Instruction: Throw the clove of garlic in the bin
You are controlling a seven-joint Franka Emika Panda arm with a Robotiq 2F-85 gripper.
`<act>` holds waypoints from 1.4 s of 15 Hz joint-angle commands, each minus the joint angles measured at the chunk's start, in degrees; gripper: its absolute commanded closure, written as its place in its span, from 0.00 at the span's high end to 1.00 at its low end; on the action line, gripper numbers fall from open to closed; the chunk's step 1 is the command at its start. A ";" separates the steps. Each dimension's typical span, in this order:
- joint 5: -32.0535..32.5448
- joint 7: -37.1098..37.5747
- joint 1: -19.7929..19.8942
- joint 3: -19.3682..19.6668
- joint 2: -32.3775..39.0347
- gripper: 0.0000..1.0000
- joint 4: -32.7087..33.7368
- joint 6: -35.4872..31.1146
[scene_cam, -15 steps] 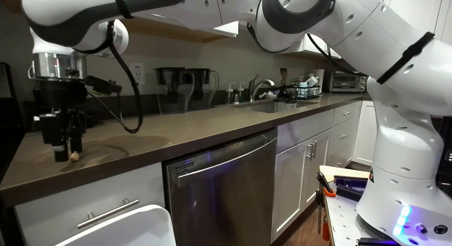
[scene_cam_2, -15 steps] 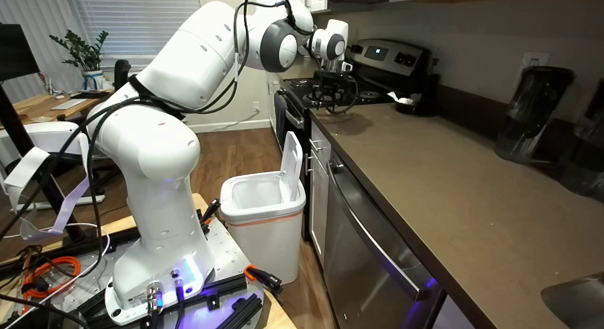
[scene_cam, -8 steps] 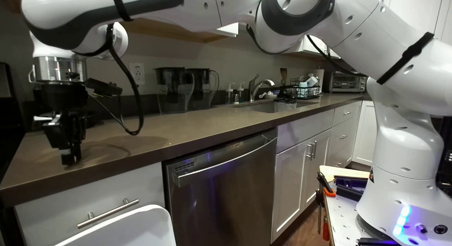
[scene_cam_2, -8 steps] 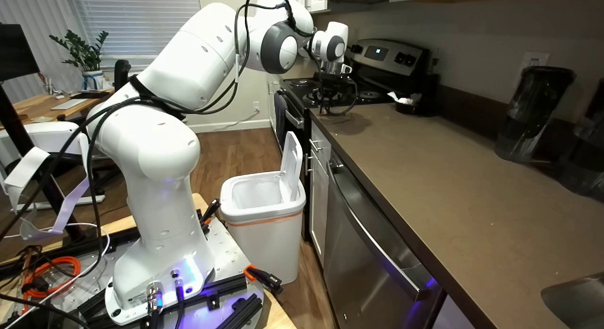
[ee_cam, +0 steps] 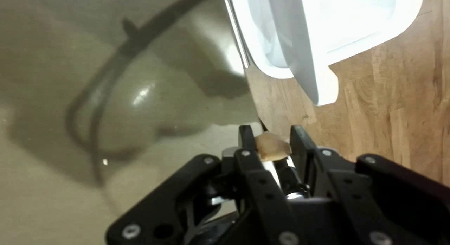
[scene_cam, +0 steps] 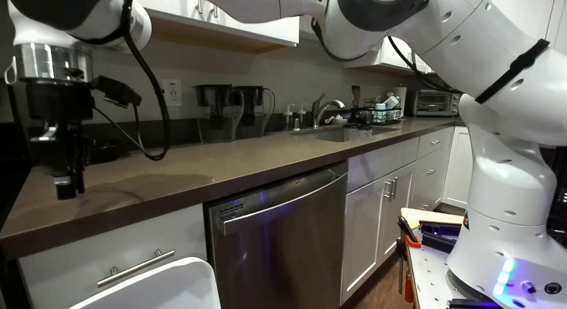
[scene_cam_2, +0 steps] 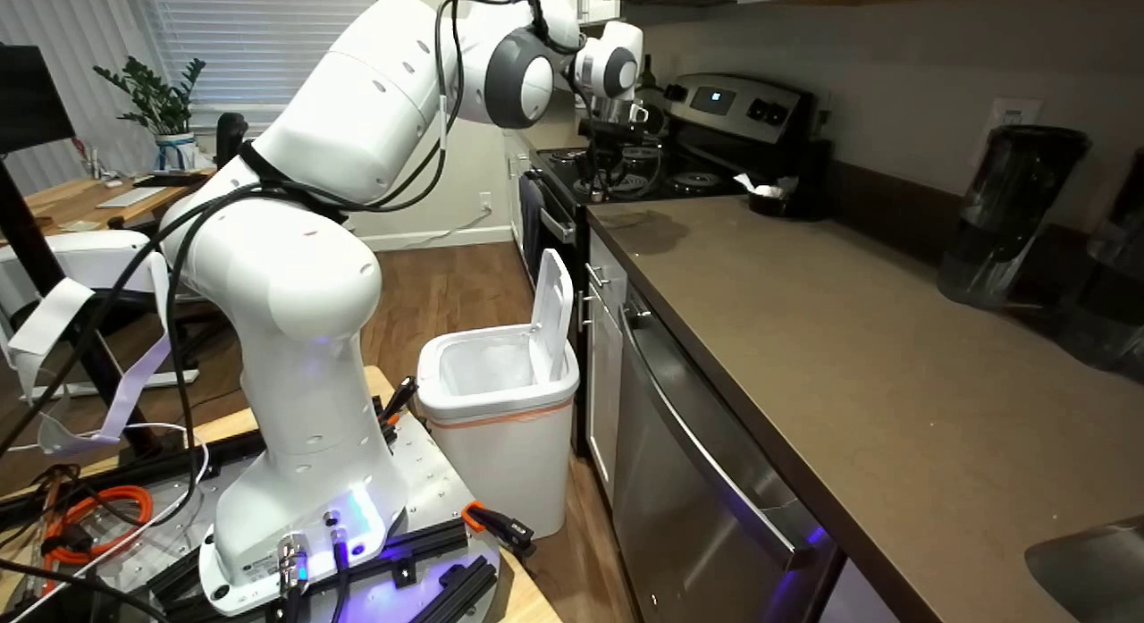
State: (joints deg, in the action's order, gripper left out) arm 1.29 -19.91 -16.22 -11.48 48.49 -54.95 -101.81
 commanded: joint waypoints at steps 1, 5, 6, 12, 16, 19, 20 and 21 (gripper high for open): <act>-0.21 -2.11 -1.15 -2.07 -5.93 0.07 -4.10 3.89; -0.16 -1.00 -3.01 -4.00 -10.50 0.07 -7.77 6.40; -0.50 -1.15 -3.15 -4.59 -11.72 0.07 -9.15 6.30; -2.91 -0.40 -2.74 -7.29 -18.48 0.07 -20.07 4.65; -5.26 -0.37 -2.24 -8.39 -24.08 0.07 -27.02 3.47; -7.17 -0.59 -1.96 -8.67 -28.66 0.07 -31.60 2.68; -7.97 -0.65 -2.04 -8.70 -30.10 0.07 -32.87 2.39; -8.40 -0.61 -2.25 -8.66 -31.39 0.07 -33.89 2.41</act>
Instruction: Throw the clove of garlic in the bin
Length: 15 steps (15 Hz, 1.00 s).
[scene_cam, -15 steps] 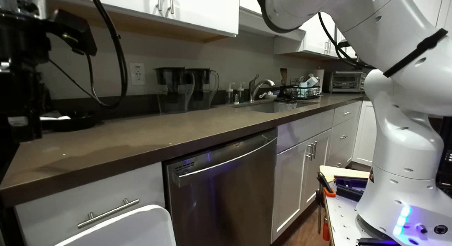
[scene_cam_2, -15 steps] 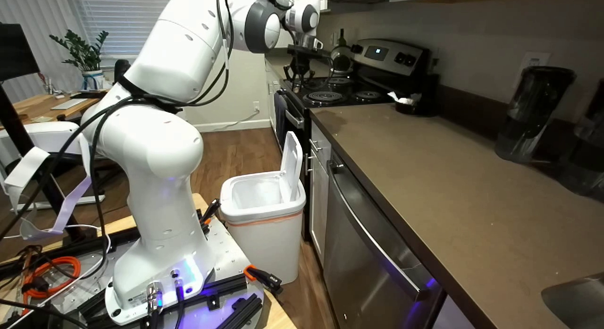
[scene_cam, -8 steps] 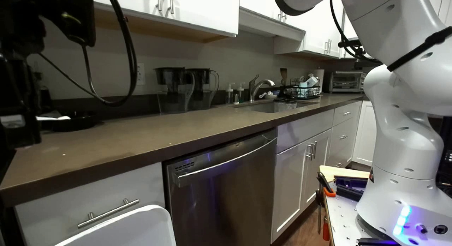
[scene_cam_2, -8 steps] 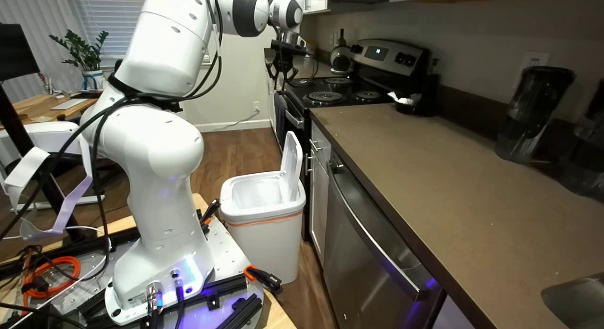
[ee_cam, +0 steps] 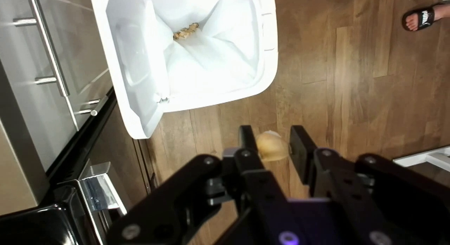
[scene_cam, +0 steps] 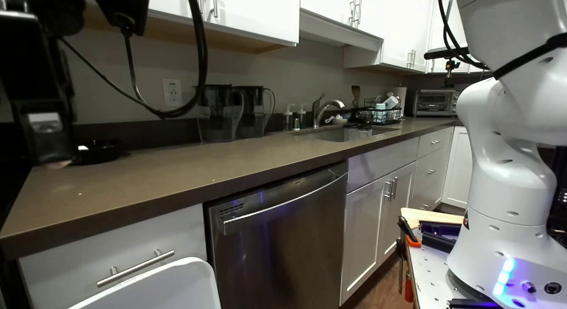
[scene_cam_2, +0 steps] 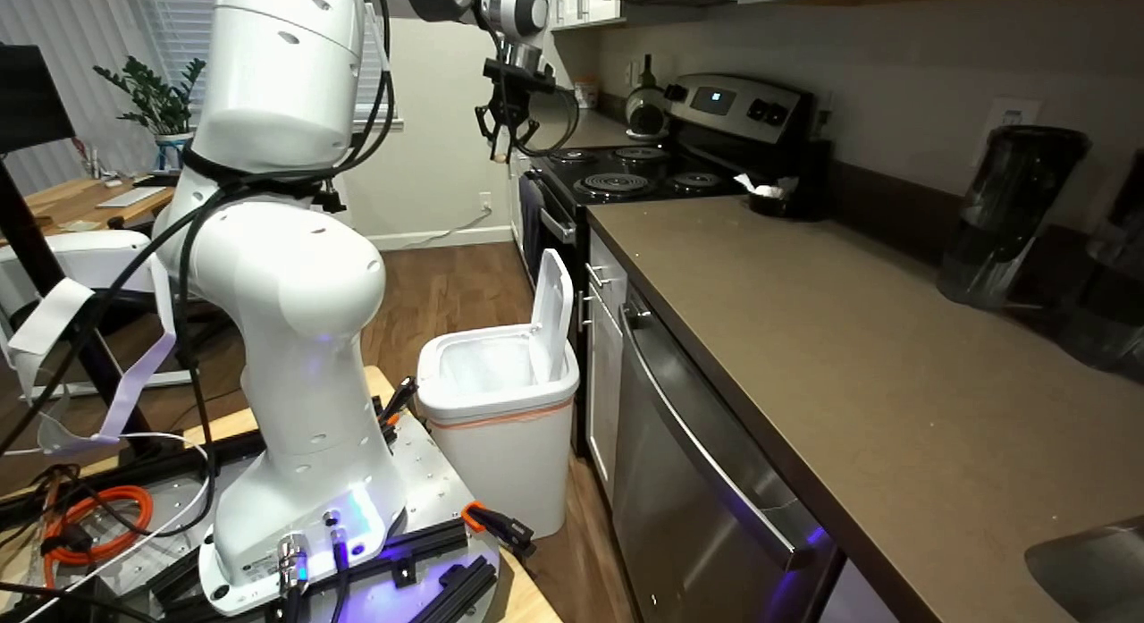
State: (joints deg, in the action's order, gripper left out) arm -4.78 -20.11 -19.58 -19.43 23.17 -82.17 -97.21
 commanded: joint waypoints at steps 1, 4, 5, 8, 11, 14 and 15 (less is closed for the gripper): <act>-2.57 -0.33 0.73 -0.54 -7.15 0.07 -7.24 -1.87; -3.23 -0.24 0.55 -0.60 -10.29 0.55 -9.74 -1.62; -3.28 -0.26 0.53 -0.61 -11.20 0.57 -10.55 -1.68; -3.20 -0.03 0.50 -0.50 -13.25 0.74 -12.35 -1.55; -3.42 -0.14 0.69 -0.31 -14.71 0.93 -13.64 -1.60; -3.47 0.29 0.97 0.19 -16.29 1.00 -15.00 -2.34; -3.17 0.56 1.01 0.42 -17.01 1.00 -15.63 -2.84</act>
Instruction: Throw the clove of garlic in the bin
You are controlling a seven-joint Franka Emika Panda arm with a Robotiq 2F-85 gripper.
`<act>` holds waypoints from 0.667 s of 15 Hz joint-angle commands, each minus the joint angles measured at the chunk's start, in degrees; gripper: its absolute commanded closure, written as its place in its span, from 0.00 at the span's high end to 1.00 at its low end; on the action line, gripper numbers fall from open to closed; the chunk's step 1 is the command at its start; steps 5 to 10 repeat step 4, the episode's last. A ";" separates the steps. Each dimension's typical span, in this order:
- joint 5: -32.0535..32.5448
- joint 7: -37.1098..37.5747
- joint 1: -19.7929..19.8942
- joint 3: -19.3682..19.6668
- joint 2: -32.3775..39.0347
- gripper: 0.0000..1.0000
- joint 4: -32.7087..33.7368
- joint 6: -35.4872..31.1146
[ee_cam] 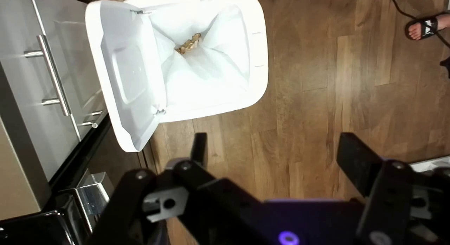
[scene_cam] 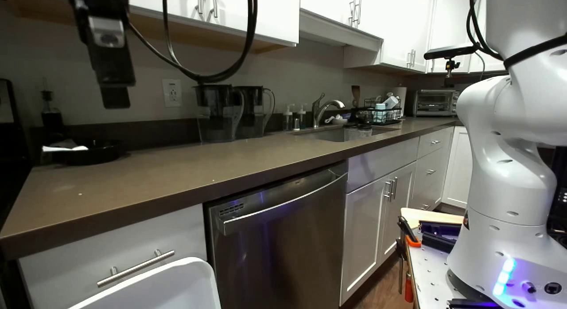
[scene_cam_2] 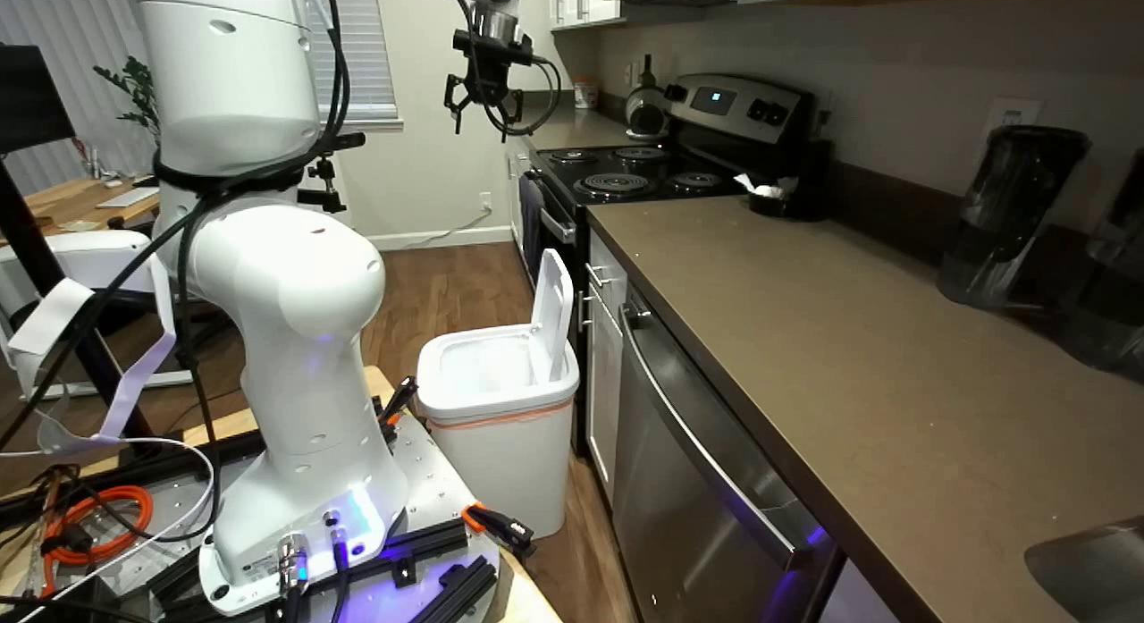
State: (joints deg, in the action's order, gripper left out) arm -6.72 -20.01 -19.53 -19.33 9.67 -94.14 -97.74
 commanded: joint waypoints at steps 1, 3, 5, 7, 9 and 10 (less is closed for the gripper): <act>-0.91 0.91 0.97 0.52 -4.28 1.00 -4.05 -2.74; -0.70 1.70 0.98 0.88 -5.55 1.00 -5.17 -3.81; -0.57 2.20 1.01 1.05 -6.28 1.00 -5.80 -4.23; -0.57 2.20 1.01 1.05 -6.28 1.00 -5.80 -4.23; -0.57 2.20 1.01 1.05 -6.28 1.00 -5.80 -4.23; -0.57 2.20 1.01 1.05 -6.28 1.00 -5.80 -4.23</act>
